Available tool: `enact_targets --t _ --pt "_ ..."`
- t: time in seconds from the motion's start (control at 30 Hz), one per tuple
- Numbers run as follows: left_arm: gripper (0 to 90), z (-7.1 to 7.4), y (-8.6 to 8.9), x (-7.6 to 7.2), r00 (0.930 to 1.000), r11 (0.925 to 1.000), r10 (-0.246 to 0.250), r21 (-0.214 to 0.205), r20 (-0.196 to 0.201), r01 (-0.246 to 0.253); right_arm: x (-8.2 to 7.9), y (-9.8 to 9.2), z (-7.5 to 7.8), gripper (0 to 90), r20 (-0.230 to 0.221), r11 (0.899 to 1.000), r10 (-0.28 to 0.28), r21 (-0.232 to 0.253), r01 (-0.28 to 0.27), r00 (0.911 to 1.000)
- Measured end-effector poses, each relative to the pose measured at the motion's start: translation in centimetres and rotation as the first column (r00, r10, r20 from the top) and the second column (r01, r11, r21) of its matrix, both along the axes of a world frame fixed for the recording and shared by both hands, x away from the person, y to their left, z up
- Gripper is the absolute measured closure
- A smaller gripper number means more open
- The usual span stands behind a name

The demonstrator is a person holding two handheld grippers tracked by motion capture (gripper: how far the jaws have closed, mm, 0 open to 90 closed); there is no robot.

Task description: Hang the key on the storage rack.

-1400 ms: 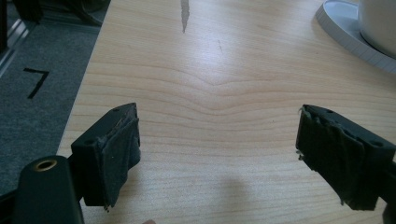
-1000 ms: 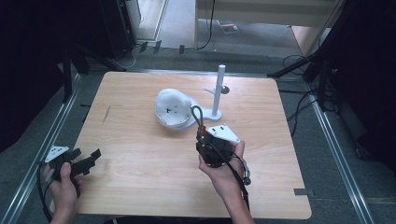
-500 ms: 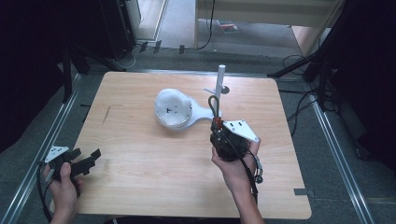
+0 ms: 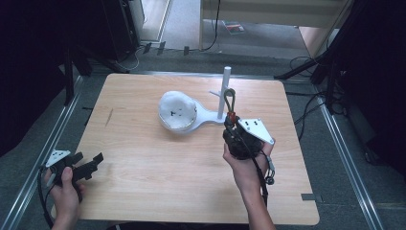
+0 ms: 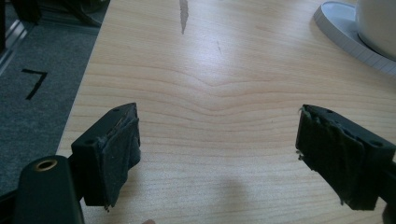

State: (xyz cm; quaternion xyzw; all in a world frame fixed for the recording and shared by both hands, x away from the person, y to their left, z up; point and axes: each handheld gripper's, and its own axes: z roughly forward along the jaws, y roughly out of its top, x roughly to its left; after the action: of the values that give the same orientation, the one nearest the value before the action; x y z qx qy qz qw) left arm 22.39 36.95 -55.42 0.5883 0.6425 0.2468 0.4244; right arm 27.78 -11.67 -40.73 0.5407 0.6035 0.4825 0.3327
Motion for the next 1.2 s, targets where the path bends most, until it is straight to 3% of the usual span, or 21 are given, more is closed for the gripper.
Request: enact_targets --t 0.4,1.2 --pt "14.7 0.0 0.0 0.0 1.0 1.0 0.0 0.0 -0.001 0.0 1.5 -0.5 0.0 68.3 0.046 1.0 -0.021 0.009 0.02 0.9987" --pt "14.8 0.0 0.0 0.0 1.0 1.0 -0.004 -0.002 0.002 0.004 4.8 0.4 -1.8 68.3 -0.009 1.0 -0.027 -0.003 0.027 0.9996"
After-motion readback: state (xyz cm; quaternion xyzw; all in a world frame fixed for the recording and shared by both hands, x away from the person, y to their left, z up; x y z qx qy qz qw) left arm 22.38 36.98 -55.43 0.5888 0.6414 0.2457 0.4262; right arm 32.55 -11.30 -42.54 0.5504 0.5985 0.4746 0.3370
